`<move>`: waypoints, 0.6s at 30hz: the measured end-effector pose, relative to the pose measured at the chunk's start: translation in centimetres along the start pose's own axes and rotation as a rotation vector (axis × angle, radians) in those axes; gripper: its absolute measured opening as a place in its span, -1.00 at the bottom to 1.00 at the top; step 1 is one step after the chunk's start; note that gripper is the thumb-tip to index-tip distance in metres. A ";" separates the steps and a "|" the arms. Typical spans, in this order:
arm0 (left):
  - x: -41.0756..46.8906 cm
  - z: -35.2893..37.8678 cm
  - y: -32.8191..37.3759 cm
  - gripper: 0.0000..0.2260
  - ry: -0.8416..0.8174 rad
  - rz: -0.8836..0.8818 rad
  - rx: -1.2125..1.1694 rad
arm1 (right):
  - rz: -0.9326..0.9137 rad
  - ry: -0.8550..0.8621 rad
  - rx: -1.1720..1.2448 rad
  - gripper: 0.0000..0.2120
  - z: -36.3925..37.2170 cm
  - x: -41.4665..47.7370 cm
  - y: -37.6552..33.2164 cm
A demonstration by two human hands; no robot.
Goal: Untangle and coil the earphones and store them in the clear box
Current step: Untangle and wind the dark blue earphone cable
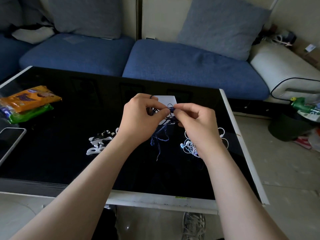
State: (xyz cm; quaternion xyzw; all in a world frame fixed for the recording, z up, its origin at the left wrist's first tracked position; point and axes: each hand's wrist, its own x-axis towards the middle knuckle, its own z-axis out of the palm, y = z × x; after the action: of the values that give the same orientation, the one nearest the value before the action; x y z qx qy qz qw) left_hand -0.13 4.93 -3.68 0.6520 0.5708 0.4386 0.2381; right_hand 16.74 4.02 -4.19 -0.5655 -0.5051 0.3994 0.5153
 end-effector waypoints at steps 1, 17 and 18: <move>0.1 0.1 -0.1 -0.95 0.015 -0.007 0.006 | 0.002 0.025 -0.026 -0.86 0.0 0.1 0.2; 0.4 -0.4 -0.3 -0.80 -0.116 -0.237 -0.424 | 0.076 -0.066 -0.309 -0.45 -0.2 -0.1 0.5; 0.4 -0.5 -0.3 -0.81 -0.132 -0.220 -0.409 | 0.086 -0.118 -0.304 -0.44 -0.1 -0.3 0.2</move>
State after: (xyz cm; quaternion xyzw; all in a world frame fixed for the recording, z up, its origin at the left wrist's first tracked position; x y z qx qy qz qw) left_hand -0.72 5.31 -3.55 0.5514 0.5209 0.4728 0.4484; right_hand 16.87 3.73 -4.43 -0.6335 -0.5647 0.3725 0.3755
